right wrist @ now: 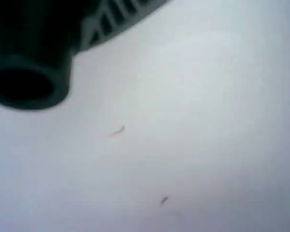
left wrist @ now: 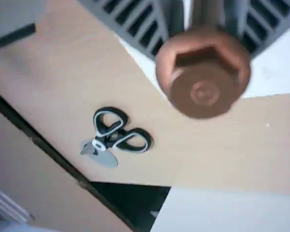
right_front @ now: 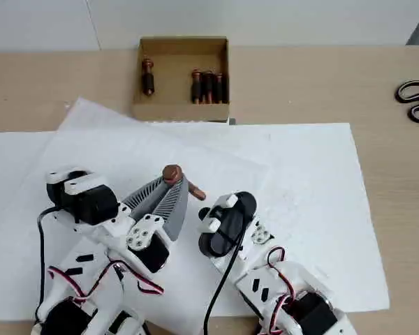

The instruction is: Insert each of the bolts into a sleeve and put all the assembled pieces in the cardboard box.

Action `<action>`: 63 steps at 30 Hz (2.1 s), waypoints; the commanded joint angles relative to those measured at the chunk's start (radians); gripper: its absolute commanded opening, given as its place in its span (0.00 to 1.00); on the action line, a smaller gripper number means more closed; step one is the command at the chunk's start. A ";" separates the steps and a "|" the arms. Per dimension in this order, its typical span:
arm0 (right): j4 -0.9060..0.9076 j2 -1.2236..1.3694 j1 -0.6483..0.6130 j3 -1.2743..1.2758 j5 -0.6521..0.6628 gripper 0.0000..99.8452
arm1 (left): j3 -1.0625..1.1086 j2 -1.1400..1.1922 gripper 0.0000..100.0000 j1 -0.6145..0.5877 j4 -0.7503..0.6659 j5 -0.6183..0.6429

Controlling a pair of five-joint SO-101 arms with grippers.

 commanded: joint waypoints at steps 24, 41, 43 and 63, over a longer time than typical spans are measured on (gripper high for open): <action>-0.036 -0.004 -0.005 -0.097 -0.003 0.00 | -0.047 -0.005 0.00 0.074 0.080 0.002; -0.058 -0.004 -0.005 -0.097 -0.003 0.00 | -0.035 -0.011 0.00 0.072 0.066 -0.052; -0.058 -0.004 -0.005 -0.094 -0.003 0.00 | -0.035 -0.011 0.00 0.072 0.068 -0.058; -0.058 -0.004 -0.061 -0.094 -0.003 0.00 | -0.008 -0.011 0.00 0.071 0.068 -0.063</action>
